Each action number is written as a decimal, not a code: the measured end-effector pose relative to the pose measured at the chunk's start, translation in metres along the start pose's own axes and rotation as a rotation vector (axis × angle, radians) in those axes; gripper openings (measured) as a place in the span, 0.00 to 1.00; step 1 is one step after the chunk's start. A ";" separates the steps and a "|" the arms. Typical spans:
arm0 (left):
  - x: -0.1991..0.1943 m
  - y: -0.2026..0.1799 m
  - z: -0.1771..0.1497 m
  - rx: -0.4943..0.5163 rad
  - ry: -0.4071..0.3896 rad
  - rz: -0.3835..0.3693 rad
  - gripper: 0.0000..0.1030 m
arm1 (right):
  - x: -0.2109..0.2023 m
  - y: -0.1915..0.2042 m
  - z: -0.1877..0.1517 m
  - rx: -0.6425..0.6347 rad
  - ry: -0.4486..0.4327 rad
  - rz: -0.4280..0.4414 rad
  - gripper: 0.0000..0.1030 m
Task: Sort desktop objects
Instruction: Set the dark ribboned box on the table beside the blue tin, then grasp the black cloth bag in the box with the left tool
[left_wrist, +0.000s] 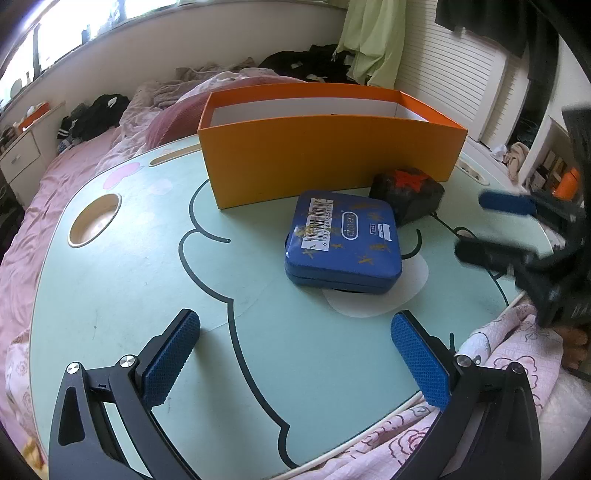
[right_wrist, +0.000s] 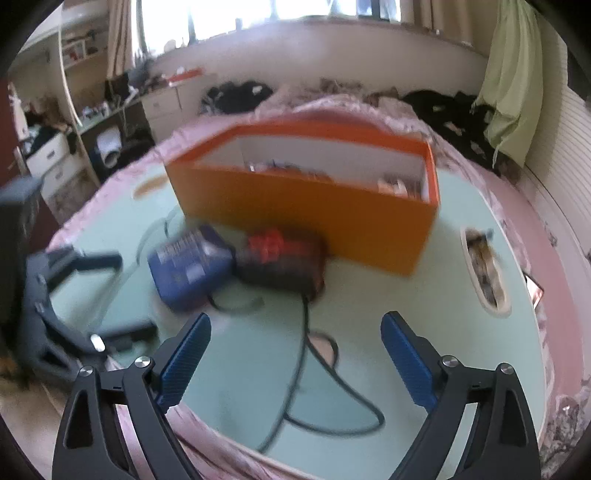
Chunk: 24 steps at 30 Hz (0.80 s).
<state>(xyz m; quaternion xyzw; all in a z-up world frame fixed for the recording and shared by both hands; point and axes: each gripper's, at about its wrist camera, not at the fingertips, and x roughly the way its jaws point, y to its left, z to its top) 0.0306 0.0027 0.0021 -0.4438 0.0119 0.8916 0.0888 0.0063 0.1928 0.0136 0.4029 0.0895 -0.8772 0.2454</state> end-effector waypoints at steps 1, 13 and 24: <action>0.000 0.000 0.000 0.000 0.000 0.000 1.00 | 0.004 -0.002 -0.004 0.004 0.014 -0.005 0.91; 0.000 0.000 0.000 0.000 0.000 0.003 1.00 | 0.008 0.000 -0.015 -0.024 -0.045 -0.064 1.00; 0.003 0.010 0.008 -0.045 0.054 0.042 1.00 | 0.008 0.002 -0.016 -0.026 -0.048 -0.059 1.00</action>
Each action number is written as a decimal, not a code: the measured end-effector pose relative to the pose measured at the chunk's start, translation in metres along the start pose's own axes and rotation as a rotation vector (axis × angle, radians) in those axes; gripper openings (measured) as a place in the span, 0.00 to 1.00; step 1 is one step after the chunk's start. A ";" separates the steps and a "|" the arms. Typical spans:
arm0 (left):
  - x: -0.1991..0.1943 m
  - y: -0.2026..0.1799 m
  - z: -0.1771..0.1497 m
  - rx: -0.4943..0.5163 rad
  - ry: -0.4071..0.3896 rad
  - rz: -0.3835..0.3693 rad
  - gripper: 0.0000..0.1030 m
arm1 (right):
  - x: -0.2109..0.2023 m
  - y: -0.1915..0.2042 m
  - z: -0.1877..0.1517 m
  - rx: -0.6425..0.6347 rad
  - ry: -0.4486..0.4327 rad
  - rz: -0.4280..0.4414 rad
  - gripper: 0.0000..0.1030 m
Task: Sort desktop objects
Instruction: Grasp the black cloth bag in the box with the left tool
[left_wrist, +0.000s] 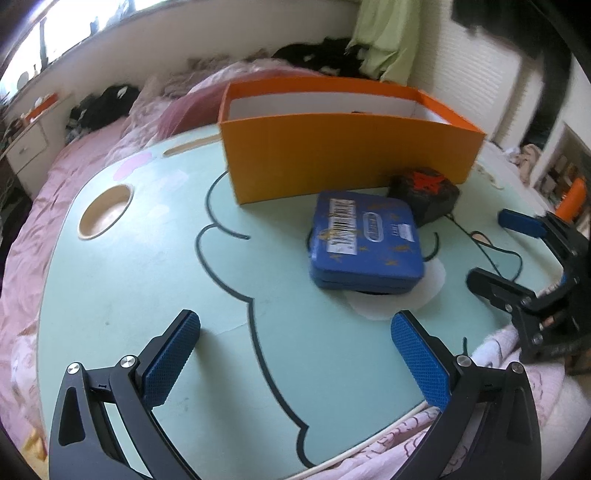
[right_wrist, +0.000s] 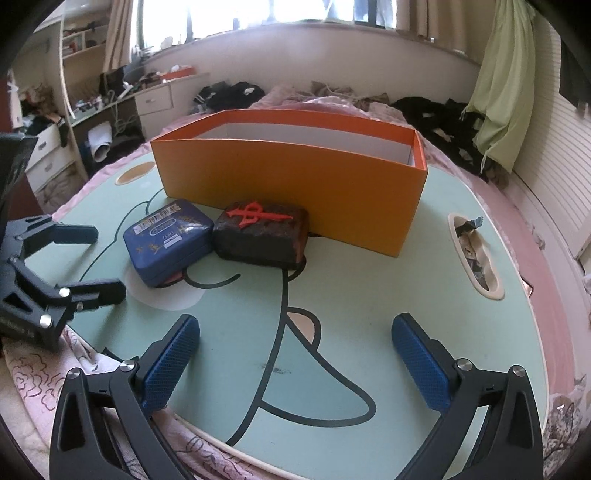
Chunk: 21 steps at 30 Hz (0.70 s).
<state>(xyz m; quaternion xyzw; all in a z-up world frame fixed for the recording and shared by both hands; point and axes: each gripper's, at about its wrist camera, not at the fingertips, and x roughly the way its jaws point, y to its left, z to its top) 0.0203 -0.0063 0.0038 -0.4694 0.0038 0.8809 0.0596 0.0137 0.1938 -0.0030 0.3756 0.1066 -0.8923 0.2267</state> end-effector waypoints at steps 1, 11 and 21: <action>-0.004 0.002 0.006 -0.018 -0.007 -0.008 1.00 | 0.000 0.000 0.000 0.000 -0.002 0.000 1.00; -0.028 -0.022 0.138 0.035 -0.075 -0.257 0.75 | 0.001 0.002 0.001 0.000 -0.008 0.003 1.00; 0.073 -0.055 0.171 0.040 0.235 -0.225 0.72 | 0.000 0.001 0.001 0.000 -0.009 0.004 1.00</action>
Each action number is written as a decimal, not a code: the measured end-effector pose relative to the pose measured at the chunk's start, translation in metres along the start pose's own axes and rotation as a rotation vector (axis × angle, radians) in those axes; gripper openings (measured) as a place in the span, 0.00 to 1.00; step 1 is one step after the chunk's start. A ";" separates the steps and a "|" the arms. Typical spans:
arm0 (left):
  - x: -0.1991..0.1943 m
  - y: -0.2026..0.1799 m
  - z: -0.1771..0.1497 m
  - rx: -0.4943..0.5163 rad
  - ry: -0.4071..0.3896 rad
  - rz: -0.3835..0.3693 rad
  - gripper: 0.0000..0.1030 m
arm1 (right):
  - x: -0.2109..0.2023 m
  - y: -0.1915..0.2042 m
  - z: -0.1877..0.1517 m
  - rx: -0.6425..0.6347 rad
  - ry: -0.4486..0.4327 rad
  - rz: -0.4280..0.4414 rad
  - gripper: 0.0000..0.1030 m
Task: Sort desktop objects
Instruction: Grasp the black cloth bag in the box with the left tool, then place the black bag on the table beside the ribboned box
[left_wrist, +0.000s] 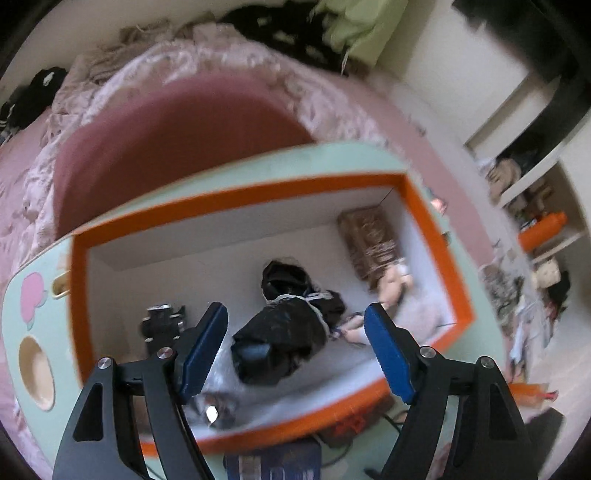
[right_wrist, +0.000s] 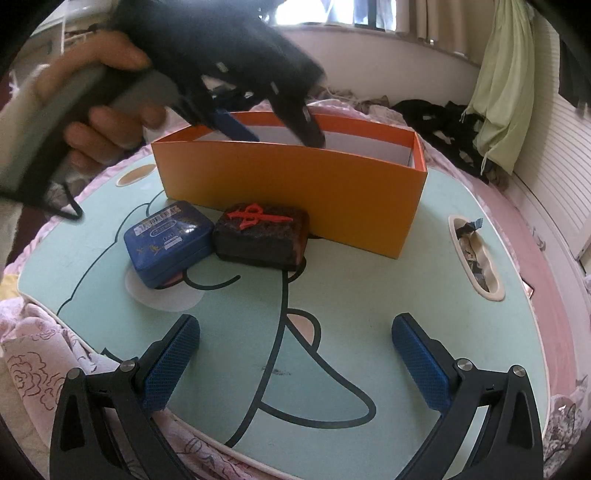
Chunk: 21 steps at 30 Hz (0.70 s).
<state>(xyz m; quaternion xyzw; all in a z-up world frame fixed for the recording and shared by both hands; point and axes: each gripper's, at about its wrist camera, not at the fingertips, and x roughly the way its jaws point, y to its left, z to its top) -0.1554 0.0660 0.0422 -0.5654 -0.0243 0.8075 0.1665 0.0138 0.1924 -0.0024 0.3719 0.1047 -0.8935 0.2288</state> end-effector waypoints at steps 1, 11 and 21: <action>0.007 -0.002 -0.001 0.005 0.021 0.009 0.69 | 0.000 0.000 0.000 0.000 0.000 0.000 1.00; 0.001 0.016 0.000 -0.070 -0.026 -0.095 0.33 | -0.001 0.000 0.001 0.001 -0.002 0.000 1.00; -0.116 -0.007 -0.052 0.086 -0.263 -0.222 0.34 | -0.001 0.000 0.001 0.001 -0.002 0.000 1.00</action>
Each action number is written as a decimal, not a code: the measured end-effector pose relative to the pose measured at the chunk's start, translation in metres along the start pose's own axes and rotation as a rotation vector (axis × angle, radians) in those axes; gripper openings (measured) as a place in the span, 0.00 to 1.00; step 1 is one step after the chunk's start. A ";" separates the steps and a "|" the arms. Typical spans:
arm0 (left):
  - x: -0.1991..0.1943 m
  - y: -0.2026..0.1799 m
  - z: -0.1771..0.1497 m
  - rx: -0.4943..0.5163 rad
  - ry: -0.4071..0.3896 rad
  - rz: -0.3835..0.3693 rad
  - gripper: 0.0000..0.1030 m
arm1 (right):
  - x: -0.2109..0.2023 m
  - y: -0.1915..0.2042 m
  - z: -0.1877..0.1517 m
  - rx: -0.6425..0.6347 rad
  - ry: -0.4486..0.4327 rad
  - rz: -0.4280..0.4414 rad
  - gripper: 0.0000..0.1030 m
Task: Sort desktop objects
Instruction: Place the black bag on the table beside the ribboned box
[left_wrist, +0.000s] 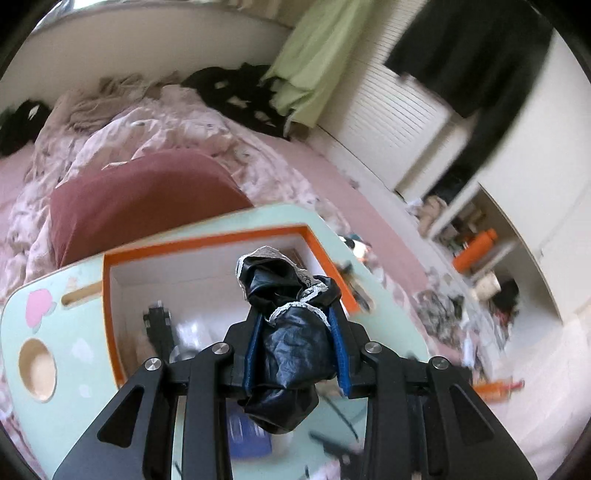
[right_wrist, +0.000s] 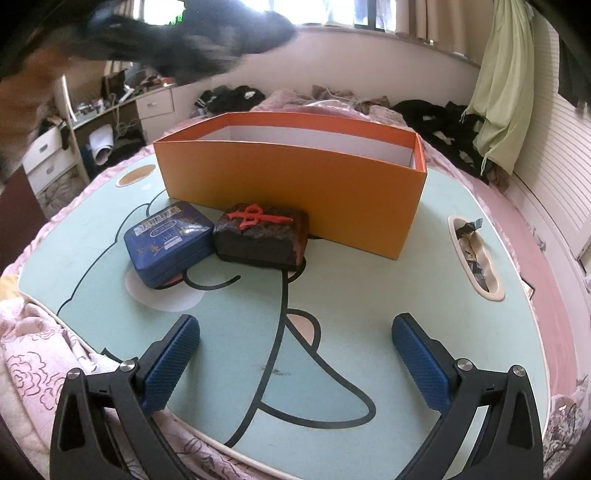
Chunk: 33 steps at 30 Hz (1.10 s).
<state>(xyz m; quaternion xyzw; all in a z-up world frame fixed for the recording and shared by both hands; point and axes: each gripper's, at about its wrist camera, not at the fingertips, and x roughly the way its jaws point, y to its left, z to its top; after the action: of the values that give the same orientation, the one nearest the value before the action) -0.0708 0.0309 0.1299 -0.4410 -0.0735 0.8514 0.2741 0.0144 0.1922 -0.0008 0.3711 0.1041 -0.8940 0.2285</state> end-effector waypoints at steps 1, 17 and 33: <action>0.002 -0.002 -0.006 0.010 0.014 -0.001 0.34 | 0.000 0.000 -0.001 0.000 0.000 0.000 1.00; -0.006 0.024 -0.100 0.026 -0.081 0.229 0.73 | 0.000 0.000 -0.001 0.001 -0.001 -0.001 1.00; 0.033 0.049 -0.146 -0.011 -0.017 0.427 1.00 | 0.000 0.000 -0.002 0.000 -0.002 -0.002 1.00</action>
<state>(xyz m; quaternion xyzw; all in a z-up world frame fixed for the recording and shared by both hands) 0.0103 -0.0098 0.0009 -0.4409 0.0145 0.8935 0.0846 0.0157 0.1931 -0.0017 0.3700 0.1042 -0.8946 0.2280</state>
